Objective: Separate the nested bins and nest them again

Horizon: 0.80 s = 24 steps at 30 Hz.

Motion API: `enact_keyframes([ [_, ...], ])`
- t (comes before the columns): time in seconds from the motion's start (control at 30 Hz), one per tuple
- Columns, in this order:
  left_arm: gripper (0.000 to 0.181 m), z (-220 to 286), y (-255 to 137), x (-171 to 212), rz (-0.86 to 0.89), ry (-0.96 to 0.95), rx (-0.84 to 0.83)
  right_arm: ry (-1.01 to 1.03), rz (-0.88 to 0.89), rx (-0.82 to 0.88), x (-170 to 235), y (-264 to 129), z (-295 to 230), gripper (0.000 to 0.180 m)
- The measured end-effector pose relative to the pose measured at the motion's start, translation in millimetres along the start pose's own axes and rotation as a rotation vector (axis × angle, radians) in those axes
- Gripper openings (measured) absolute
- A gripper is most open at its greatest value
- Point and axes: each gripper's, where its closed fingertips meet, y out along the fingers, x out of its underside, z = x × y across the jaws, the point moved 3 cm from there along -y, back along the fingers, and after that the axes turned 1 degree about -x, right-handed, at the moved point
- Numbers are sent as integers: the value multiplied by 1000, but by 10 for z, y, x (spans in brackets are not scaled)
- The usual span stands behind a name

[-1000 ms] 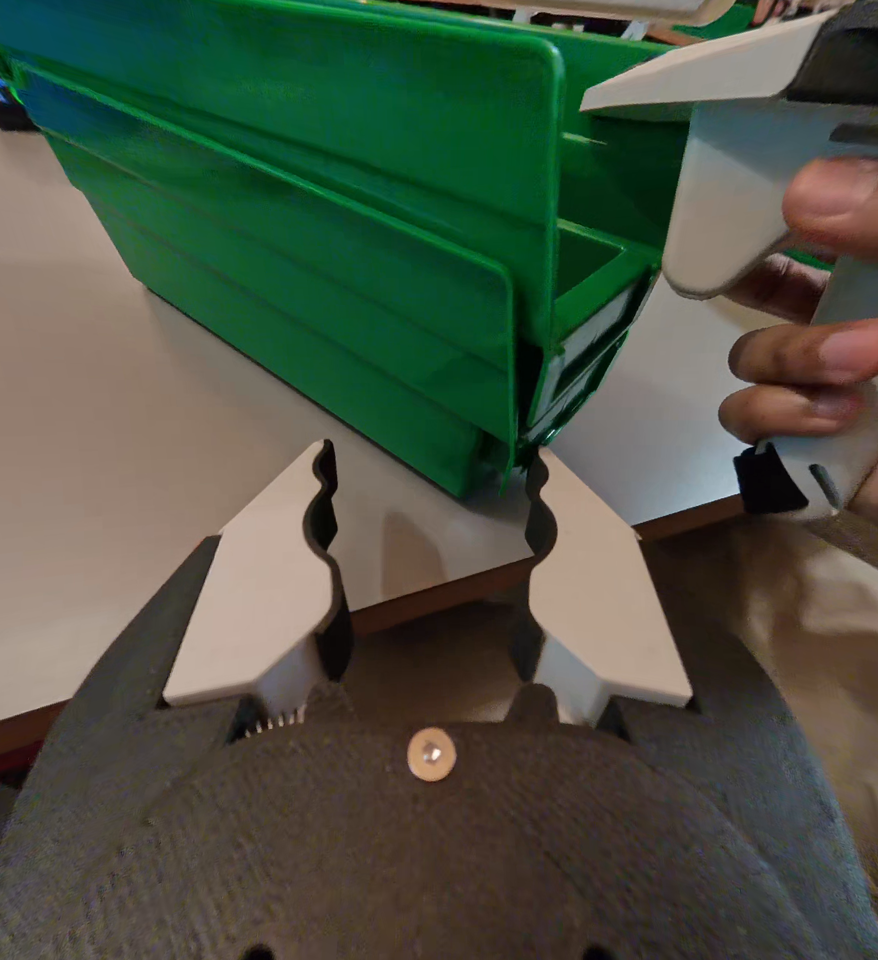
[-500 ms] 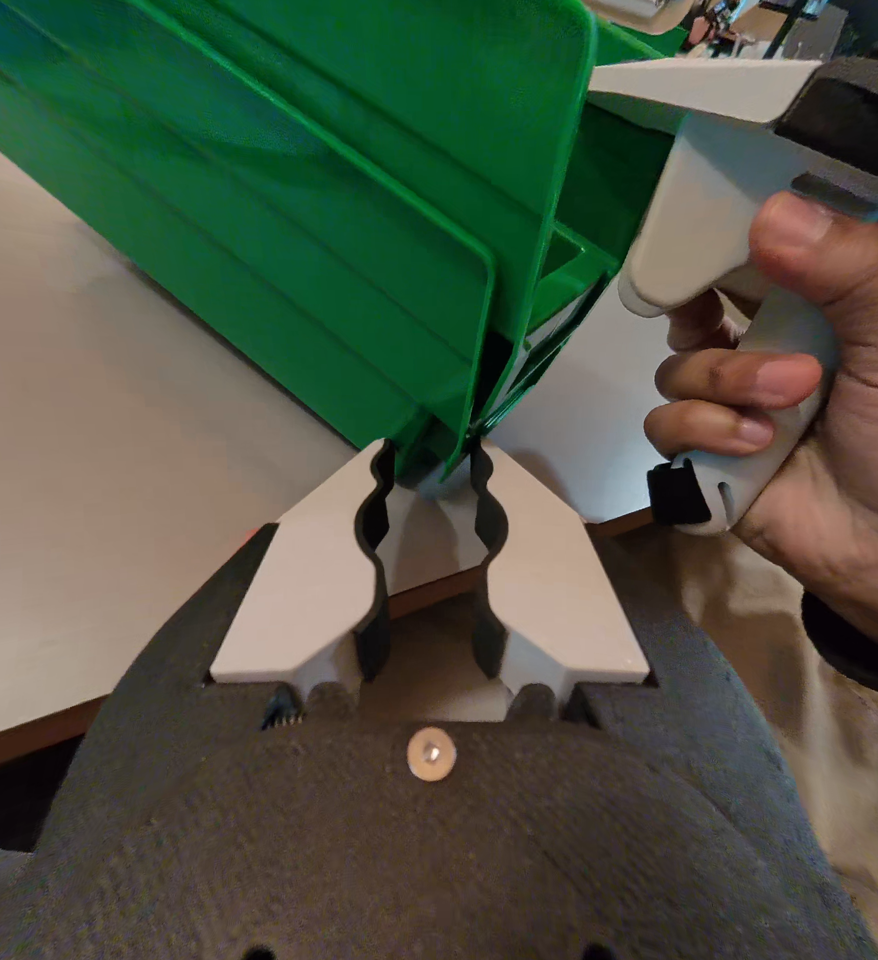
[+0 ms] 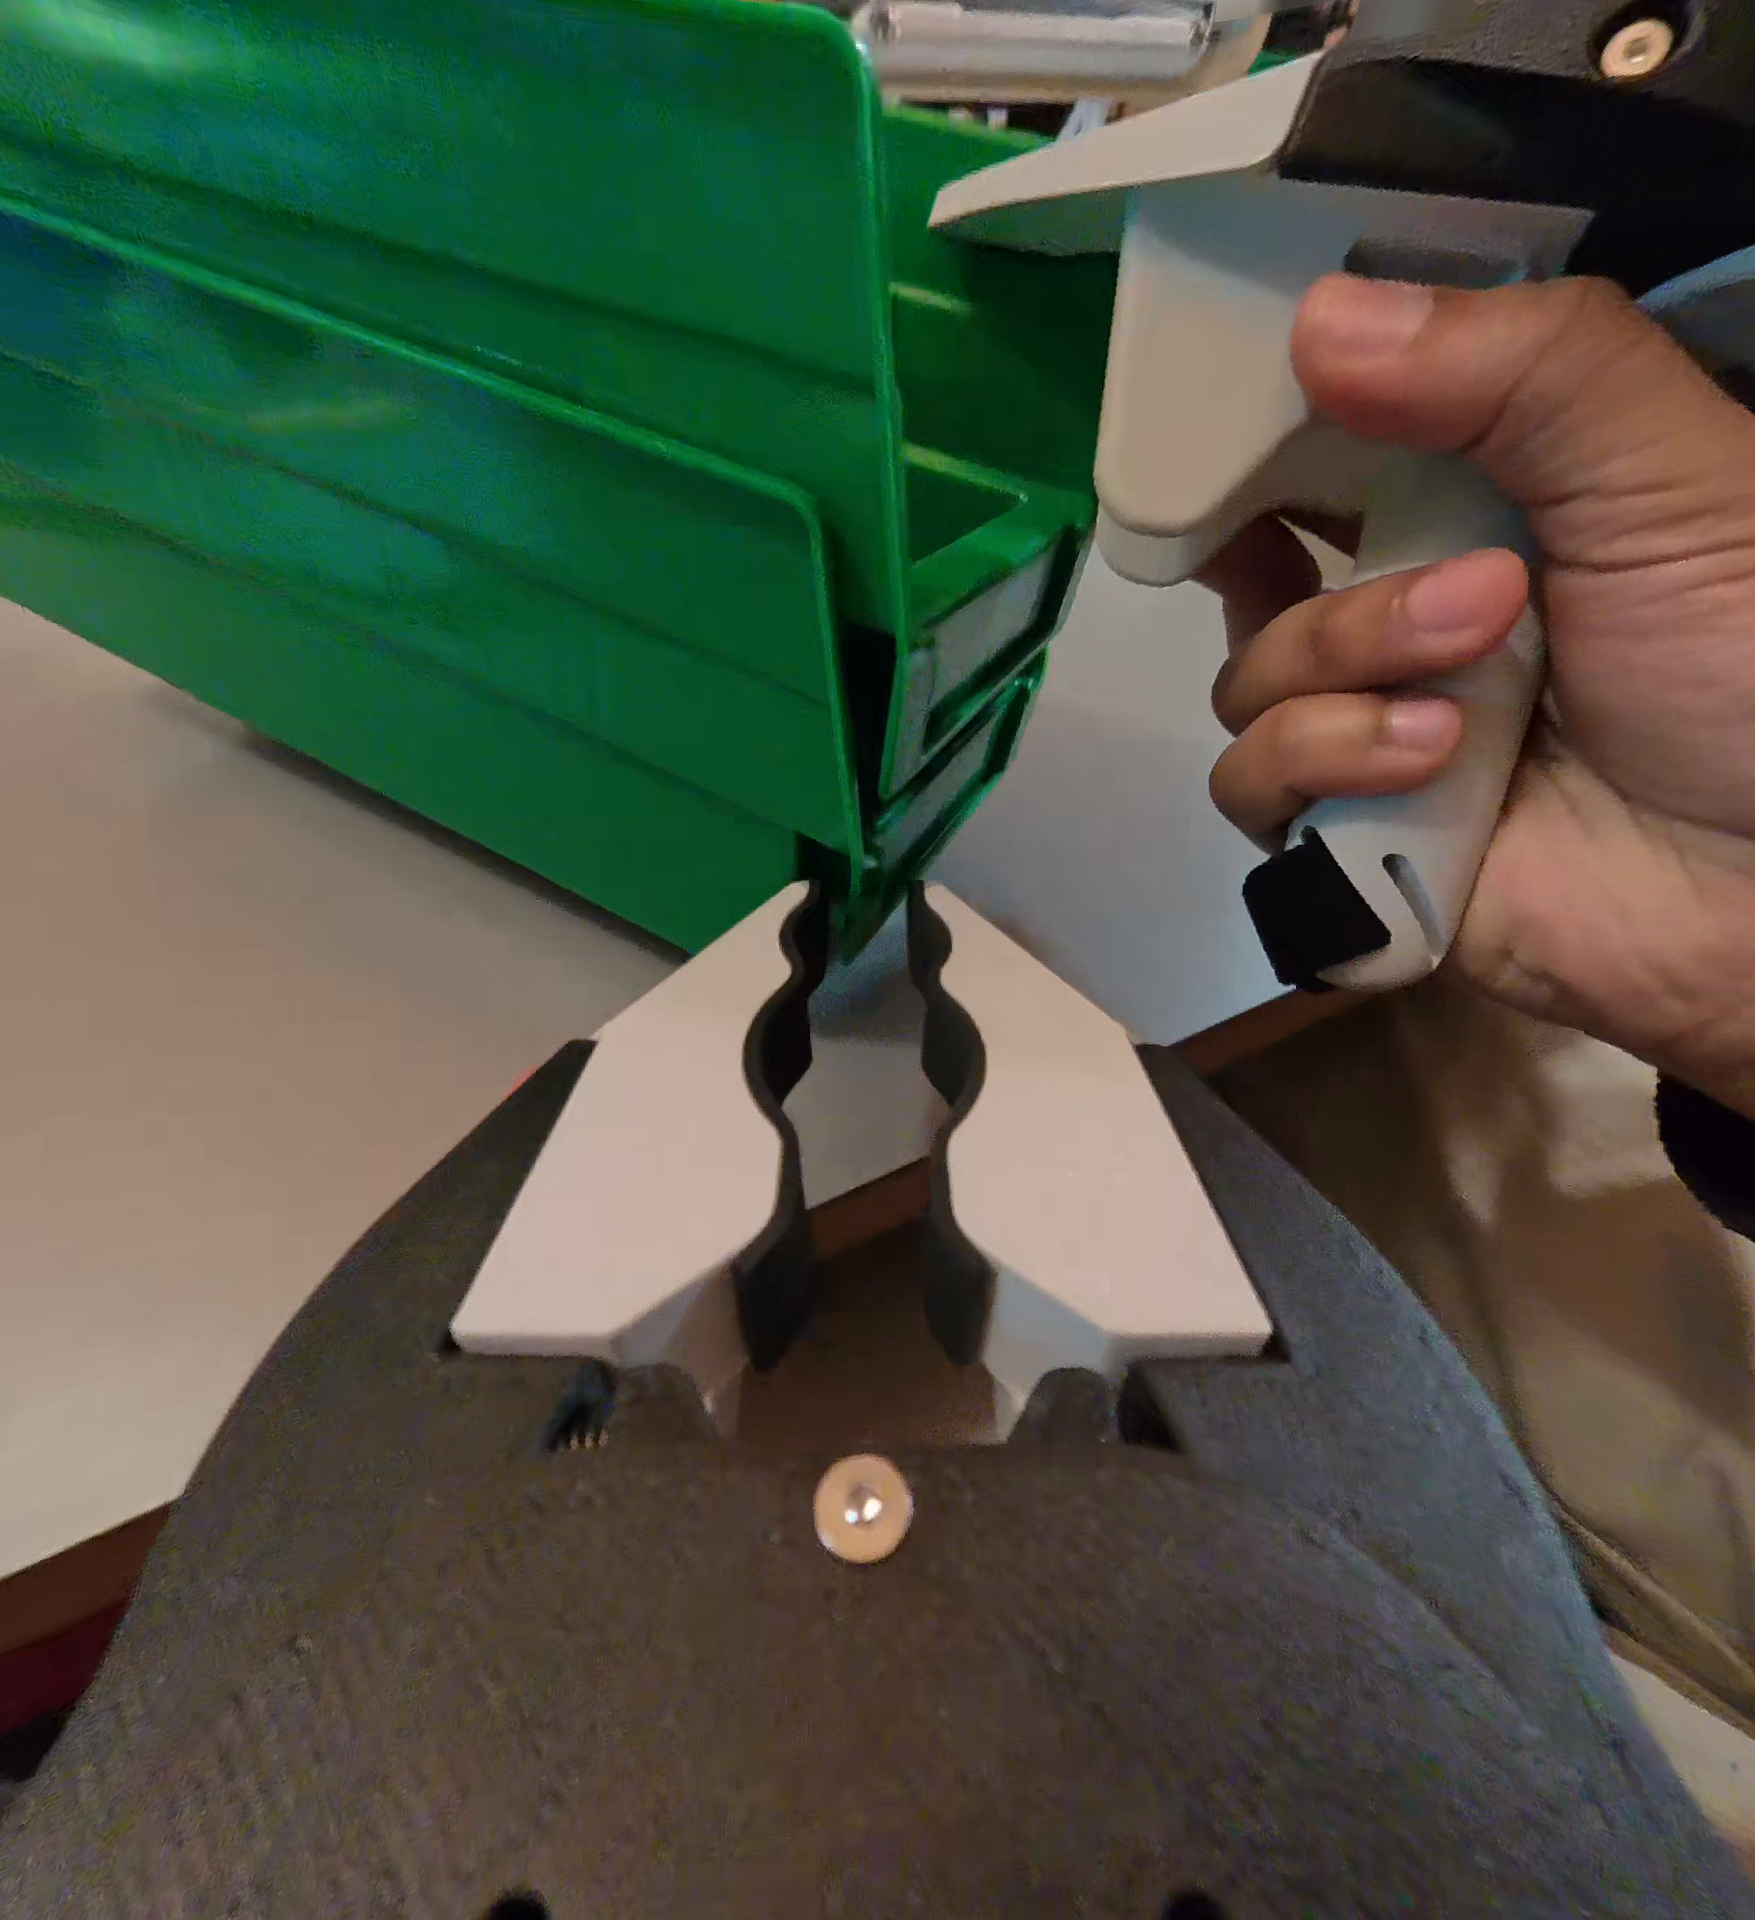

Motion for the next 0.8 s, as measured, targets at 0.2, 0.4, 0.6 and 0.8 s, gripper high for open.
enact_keyframes([
  [0.2,49,1,-228,-395,248,81,-71,-56,14,47,-56,-13,-22,3],
  [0.4,68,-120,-337,-619,335,-71,-143,-116,45,54,-99,-17,-168,2],
  [0.6,67,-124,-217,-583,278,57,-254,-100,64,63,-142,-81,-172,1],
  [0.8,82,-134,-203,-603,284,33,-248,-85,79,6,-290,-149,-174,2],
])
